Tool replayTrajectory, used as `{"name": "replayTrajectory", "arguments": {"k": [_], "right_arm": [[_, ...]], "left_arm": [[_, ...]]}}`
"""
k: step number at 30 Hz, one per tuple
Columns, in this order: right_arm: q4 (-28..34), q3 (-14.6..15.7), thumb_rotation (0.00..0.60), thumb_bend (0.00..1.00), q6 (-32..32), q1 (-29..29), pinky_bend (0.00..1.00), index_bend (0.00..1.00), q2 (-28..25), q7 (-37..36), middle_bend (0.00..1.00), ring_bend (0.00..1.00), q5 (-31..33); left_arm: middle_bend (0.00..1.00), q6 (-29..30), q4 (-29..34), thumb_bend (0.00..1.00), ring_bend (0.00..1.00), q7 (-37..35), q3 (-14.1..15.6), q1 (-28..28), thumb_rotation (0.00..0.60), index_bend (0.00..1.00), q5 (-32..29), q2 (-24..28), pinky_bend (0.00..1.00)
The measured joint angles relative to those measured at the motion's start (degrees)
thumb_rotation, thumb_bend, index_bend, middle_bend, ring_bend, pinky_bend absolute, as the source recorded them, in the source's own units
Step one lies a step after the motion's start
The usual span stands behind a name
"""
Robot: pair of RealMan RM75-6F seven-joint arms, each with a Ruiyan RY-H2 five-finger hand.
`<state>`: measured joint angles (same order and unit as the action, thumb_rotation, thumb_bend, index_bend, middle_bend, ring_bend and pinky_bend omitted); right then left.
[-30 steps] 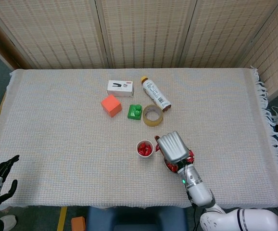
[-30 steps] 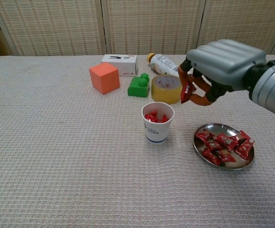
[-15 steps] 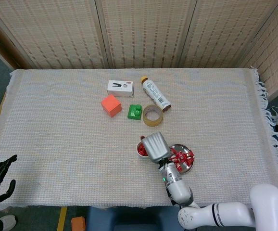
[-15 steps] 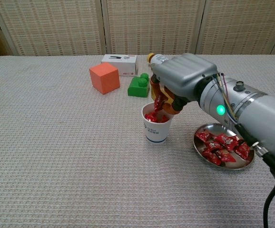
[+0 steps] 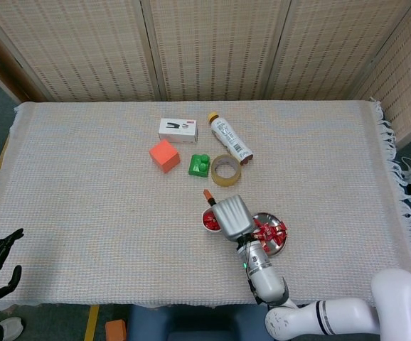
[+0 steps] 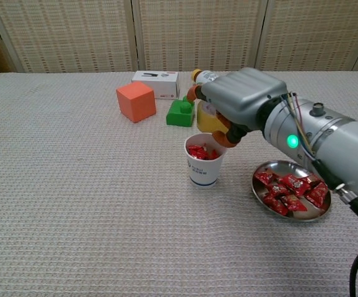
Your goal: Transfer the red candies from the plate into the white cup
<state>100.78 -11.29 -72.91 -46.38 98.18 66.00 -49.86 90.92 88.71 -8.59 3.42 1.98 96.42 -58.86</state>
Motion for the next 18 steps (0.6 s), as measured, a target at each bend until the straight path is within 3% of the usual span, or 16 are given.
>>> {"name": "replayTrajectory", "arguments": {"k": [4, 11, 15, 18], "right_arm": [[1.3, 3.3, 0.6, 0.31, -0.7, 2.0, 0.99, 0.14, -3.8, -1.0, 0.79, 0.71, -1.1], [-1.3, 11.9, 0.6, 0.29, -0.3, 7.0, 0.99, 0.16, -8.6, -7.0, 0.79, 0.71, -5.5], [-4.6, 13.6, 0.6, 0.29, 1.5, 8.7, 0.99, 0.16, -9.0, -10.6, 0.79, 0.71, -6.5], [-7.1, 14.1, 0.6, 0.29, 3.2, 9.4, 0.99, 0.22, -8.7, -12.8, 0.79, 0.71, -7.2]], "left_arm": [[0.15, 0.0, 0.0, 0.54, 0.21, 0.2, 0.0, 0.0, 0.6, 0.0, 0.2, -0.1, 0.28], [0.15, -0.9, 0.3, 0.54, 0.21, 1.9, 0.1, 0.2, 0.6, 0.0, 0.0, -0.5, 0.28], [0.15, -1.2, 0.6, 0.54, 0.21, 2.7, 0.1, 0.3, 0.6, 0.0, -0.1, -0.7, 0.28], [0.15, -1.5, 0.5, 0.54, 0.21, 2.7, 0.1, 0.4, 0.6, 0.0, -0.2, -0.8, 0.28]]}}
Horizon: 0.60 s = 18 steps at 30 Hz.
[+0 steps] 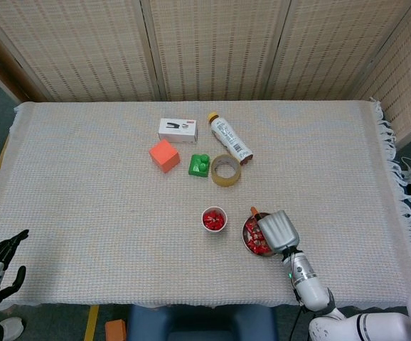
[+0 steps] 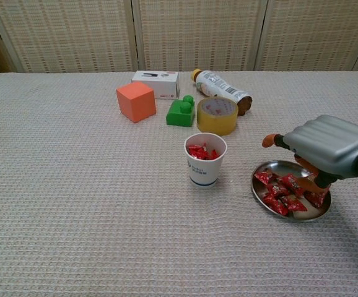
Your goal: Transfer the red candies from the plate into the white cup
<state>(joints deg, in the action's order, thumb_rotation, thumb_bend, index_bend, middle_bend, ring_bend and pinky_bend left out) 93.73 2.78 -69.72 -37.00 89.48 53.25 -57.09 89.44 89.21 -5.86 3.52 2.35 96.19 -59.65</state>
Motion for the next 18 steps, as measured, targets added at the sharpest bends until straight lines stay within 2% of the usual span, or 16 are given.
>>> {"name": "replayTrajectory", "arguments": {"k": [4, 8, 12, 18], "right_arm": [[-2.4, 0.1, 0.6, 0.29, 1.3, 0.4, 0.99, 0.32, 1.2, -1.3, 0.79, 0.72, -1.1], [-3.9, -0.2, 0.6, 0.29, 2.4, 0.7, 0.99, 0.35, 2.4, -1.6, 0.79, 0.72, -1.4], [-4.4, -0.7, 0.6, 0.29, 2.9, 0.8, 0.99, 0.36, 3.0, -1.5, 0.79, 0.73, -1.5], [-4.4, -1.3, 0.6, 0.29, 3.0, 0.9, 0.99, 0.32, 3.1, -1.6, 0.79, 0.73, -1.8]], "left_arm": [[0.15, 0.1, 0.0, 0.54, 0.21, -0.3, 0.0, 0.0, 0.6, 0.0, 0.0, 0.1, 0.28], [0.15, 0.2, -0.1, 0.54, 0.21, -0.6, 0.0, 0.0, 0.6, 0.01, 0.0, 0.2, 0.28], [0.15, 0.3, -0.1, 0.54, 0.21, -0.8, 0.0, 0.0, 0.6, 0.01, 0.0, 0.3, 0.28], [0.15, 0.2, -0.1, 0.54, 0.21, -0.8, -0.1, 0.0, 0.6, 0.01, -0.1, 0.2, 0.28]]}}
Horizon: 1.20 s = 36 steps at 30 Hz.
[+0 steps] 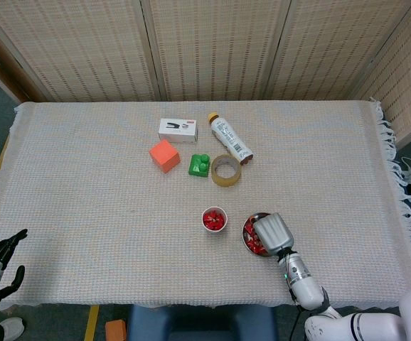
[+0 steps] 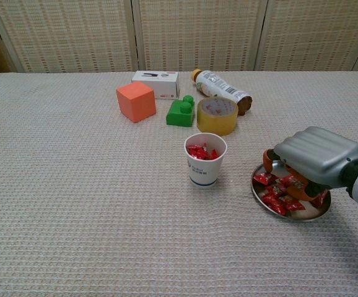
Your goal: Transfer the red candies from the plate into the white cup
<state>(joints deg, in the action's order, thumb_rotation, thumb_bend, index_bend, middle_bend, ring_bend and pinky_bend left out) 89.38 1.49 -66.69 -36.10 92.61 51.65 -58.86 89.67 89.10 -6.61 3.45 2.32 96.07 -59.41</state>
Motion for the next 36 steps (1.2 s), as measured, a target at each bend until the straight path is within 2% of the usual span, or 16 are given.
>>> {"name": "replayTrajectory", "arguments": {"k": [10, 25, 30, 36], "right_arm": [[0.1, -1.2, 0.6, 0.29, 1.6, -0.5, 0.99, 0.27, 0.7, 1.6, 0.79, 0.73, 1.7], [1.7, -0.5, 0.6, 0.29, 2.1, -0.7, 0.99, 0.28, 0.0, 5.0, 0.79, 0.73, 3.0], [1.6, -0.4, 0.6, 0.29, 2.0, -0.8, 0.99, 0.32, 0.3, 6.1, 0.79, 0.73, 3.5], [0.5, -0.5, 0.6, 0.27, 1.1, -0.7, 0.99, 0.42, 1.5, 6.3, 0.79, 0.74, 2.8]], "left_arm": [[0.15, -0.1, 0.1, 0.54, 0.21, 0.0, 0.0, 0.0, 0.6, 0.01, -0.1, 0.0, 0.28], [0.15, -0.1, 0.1, 0.54, 0.21, 0.0, -0.1, 0.0, 0.6, 0.01, -0.3, 0.0, 0.28], [0.15, -0.1, 0.1, 0.54, 0.21, -0.3, -0.2, 0.0, 0.6, 0.01, -0.5, 0.1, 0.28], [0.15, -0.1, -0.1, 0.54, 0.21, -0.7, -0.1, 0.0, 0.6, 0.01, -0.3, 0.2, 0.28]]}}
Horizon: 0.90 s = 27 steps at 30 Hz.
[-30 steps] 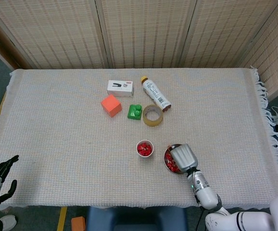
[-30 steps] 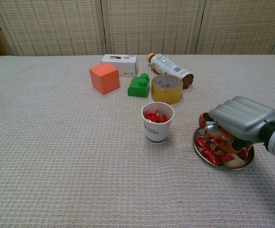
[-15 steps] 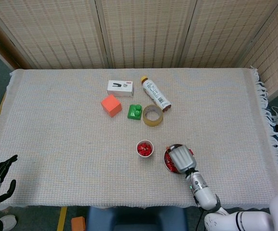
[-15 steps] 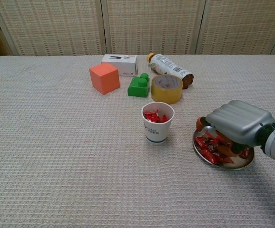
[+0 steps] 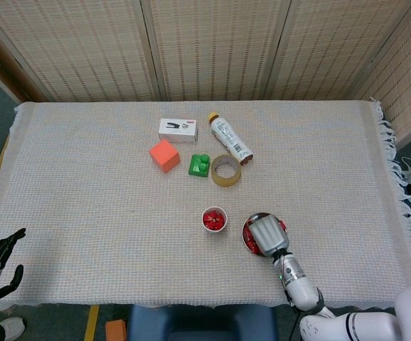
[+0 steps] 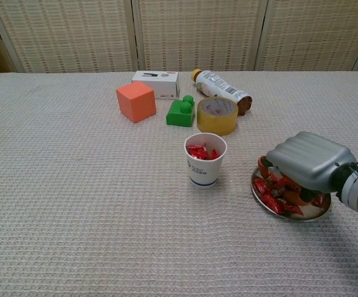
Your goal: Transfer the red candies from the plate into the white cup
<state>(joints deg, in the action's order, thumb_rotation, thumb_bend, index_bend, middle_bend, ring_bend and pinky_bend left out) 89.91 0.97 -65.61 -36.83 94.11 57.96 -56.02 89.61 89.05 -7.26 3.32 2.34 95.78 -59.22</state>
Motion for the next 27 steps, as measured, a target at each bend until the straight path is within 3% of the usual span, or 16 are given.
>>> {"name": "replayTrajectory", "arguments": {"k": [19, 27], "right_arm": [[-1.8, 0.1, 0.6, 0.27, -0.5, 0.3, 1.0, 0.58, 2.0, 1.4, 0.79, 0.76, -0.3], [-0.7, -0.6, 0.6, 0.27, -1.0, 0.6, 1.0, 0.6, 1.3, -0.2, 0.79, 0.76, -1.4]], "left_arm": [[0.15, 0.3, -0.1, 0.54, 0.21, -0.3, 0.2, -0.1, 0.6, 0.01, 0.5, 0.1, 0.28], [0.15, 0.6, -0.2, 0.54, 0.21, -0.5, 0.2, -0.2, 0.6, 0.01, 0.6, 0.1, 0.28]]}}
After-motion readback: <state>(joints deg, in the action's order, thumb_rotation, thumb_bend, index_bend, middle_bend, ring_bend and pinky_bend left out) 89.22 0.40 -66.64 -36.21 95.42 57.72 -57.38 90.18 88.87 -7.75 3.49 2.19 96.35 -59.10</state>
